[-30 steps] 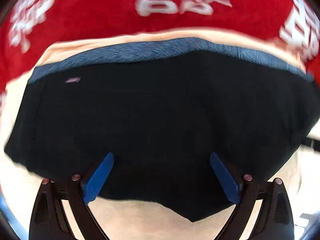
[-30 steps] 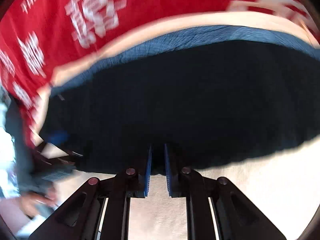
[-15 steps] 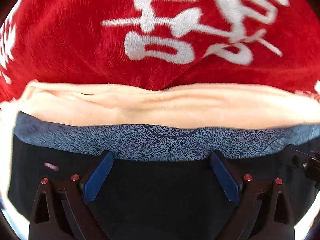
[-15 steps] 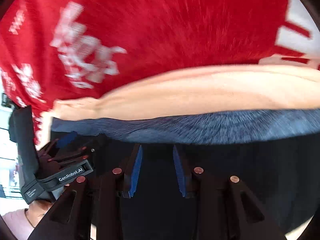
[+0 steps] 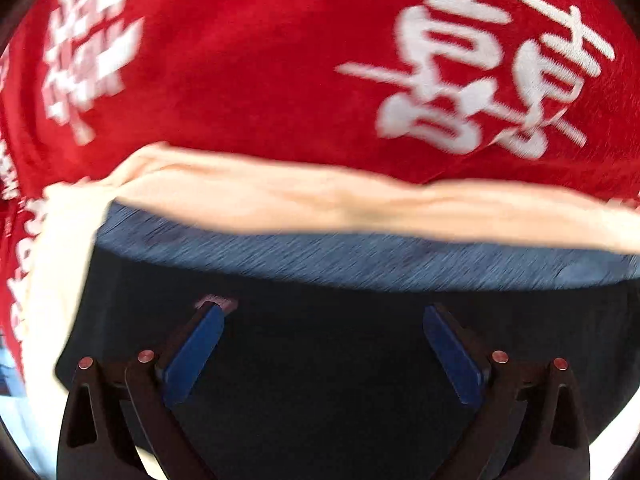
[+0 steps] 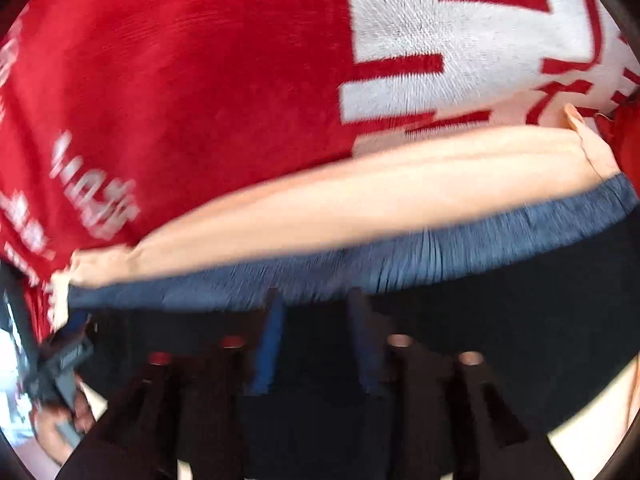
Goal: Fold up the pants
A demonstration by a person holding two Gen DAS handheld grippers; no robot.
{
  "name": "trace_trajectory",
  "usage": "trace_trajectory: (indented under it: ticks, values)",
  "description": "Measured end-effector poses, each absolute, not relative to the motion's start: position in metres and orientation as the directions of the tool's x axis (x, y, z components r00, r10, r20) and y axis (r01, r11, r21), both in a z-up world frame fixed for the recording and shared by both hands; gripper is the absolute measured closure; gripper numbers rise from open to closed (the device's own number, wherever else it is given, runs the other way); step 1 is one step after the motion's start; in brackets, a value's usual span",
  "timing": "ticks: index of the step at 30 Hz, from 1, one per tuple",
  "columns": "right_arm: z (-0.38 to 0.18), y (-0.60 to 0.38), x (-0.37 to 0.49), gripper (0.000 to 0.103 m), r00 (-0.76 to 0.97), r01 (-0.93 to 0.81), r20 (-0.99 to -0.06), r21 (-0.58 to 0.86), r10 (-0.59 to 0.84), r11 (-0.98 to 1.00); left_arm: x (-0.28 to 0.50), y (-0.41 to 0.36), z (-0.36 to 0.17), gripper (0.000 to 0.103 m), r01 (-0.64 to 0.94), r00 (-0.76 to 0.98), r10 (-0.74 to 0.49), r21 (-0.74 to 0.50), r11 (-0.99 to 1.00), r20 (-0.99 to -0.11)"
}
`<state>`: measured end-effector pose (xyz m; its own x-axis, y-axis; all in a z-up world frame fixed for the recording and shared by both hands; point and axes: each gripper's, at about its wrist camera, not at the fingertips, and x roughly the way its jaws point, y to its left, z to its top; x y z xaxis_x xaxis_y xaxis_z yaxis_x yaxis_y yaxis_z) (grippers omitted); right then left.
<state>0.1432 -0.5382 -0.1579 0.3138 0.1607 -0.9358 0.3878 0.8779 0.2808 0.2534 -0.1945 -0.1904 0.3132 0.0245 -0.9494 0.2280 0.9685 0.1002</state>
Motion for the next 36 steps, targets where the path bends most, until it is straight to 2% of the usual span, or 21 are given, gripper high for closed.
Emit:
trace_trajectory:
  ticks: [5,7,11,15,27,32,36]
  values:
    - [-0.173,-0.510,0.086,0.052,0.215,0.399,-0.966,0.223,0.146,0.890,0.210,-0.188,-0.203,0.002,0.315,0.244,0.090,0.166,0.935,-0.966]
    - [-0.167,-0.504,0.067,0.052,0.256,0.408,-0.957,0.238,0.140,0.881,0.193,-0.196,-0.199,0.002,0.339,0.226,0.073,0.149,0.929,-0.971]
    - [-0.163,-0.498,0.038,0.052,0.198,0.456,-0.964,0.252,0.179,0.854,0.158,-0.231,-0.184,0.002,0.396,0.205,0.026,0.107,0.912,-0.978]
    - [-0.154,-0.510,0.014,0.052,0.213,0.508,-0.958,0.278,0.194,0.815,0.141,-0.271,-0.168,0.002,0.458,0.195,-0.029,0.065,0.887,-0.980]
    - [-0.148,-0.599,-0.052,0.052,0.284,0.657,-0.943,0.323,0.173,0.681,0.124,-0.392,-0.160,0.002,0.568,0.191,-0.110,0.018,0.823,-0.975]
    - [-0.137,-0.653,-0.070,0.052,0.312,0.686,-0.945,0.297,0.100,0.664,0.107,-0.432,-0.163,0.002,0.555,0.184,-0.111,0.010,0.832,-0.977]
    - [-0.142,-0.700,-0.067,0.052,0.346,0.737,-0.936,0.311,0.061,0.600,0.115,-0.449,-0.187,0.002,0.550,0.184,-0.075,0.039,0.835,-0.980]
